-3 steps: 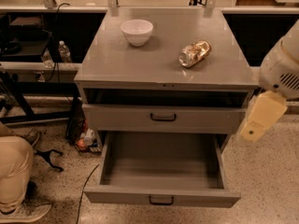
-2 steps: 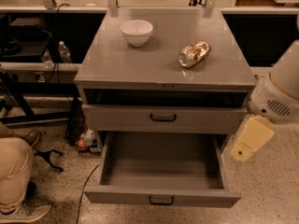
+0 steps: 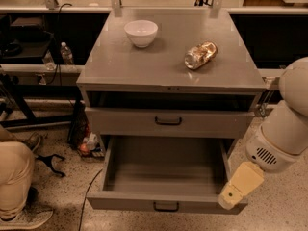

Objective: Close middle drawer

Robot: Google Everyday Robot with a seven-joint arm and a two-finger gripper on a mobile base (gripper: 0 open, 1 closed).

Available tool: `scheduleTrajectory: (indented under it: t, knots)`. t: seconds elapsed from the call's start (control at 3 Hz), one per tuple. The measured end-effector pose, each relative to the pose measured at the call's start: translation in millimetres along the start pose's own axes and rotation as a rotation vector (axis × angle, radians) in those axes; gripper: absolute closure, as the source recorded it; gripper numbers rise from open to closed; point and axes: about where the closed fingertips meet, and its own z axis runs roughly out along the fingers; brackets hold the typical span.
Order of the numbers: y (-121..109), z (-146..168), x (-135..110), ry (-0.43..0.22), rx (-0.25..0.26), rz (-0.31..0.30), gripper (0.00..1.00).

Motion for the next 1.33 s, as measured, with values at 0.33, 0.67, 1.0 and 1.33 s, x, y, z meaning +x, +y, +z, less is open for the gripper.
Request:
scheduleTrajectory:
  t: [0.33, 0.67, 1.0, 1.33]
  knots:
    - [0, 0, 0, 0.0, 0.0, 0.0, 0.0]
    - [-5, 16, 5, 0.005, -0.027, 0.021, 0.0]
    - [-15, 55, 13, 0.024, -0.064, 0.072, 0.0]
    - [-24, 116, 19, 0.026, -0.108, 0.104, 0.0]
